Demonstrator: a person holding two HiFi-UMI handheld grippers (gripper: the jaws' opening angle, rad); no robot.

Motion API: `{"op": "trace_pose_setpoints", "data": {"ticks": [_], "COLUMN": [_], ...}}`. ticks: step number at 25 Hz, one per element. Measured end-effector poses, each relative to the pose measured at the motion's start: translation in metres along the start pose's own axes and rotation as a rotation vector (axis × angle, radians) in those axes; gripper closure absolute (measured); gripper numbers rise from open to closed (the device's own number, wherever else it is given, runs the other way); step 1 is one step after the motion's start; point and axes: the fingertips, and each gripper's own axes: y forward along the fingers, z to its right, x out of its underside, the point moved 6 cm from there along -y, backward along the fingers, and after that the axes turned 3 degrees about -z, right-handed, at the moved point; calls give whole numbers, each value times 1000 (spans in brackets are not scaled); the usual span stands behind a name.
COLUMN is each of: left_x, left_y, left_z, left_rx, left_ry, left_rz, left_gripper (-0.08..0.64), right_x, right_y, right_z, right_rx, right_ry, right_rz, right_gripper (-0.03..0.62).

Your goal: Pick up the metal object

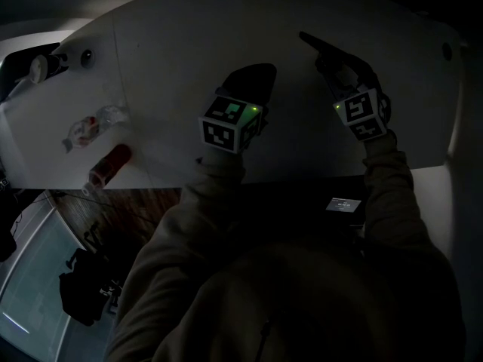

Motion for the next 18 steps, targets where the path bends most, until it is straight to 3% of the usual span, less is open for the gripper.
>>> {"op": "trace_pose_setpoints", "data": {"ticks": [4, 7, 9, 14, 18], "left_x": [4, 7, 5, 2, -10], "left_y": [0, -1, -3, -4, -9], "left_z": [-3, -6, -8, -5, -2], "left_rx": [14, 15, 14, 18, 11], "left_ry": [-5, -32, -38, -29, -6], "left_rz": [-5, -10, -10, -15, -3], "left_gripper": [557, 557, 557, 557, 557], "right_x": [-3, -1, -1, -16, -24], "right_y": [5, 6, 5, -8, -18], "right_z": [-3, -9, -9, 4, 16], "right_rx": [11, 15, 27, 72, 44], "right_ry": [-108, -177, -191, -159, -40], "right_rz": [-30, -47, -45, 1, 26], "right_gripper": [423, 510, 515, 561, 565]}}
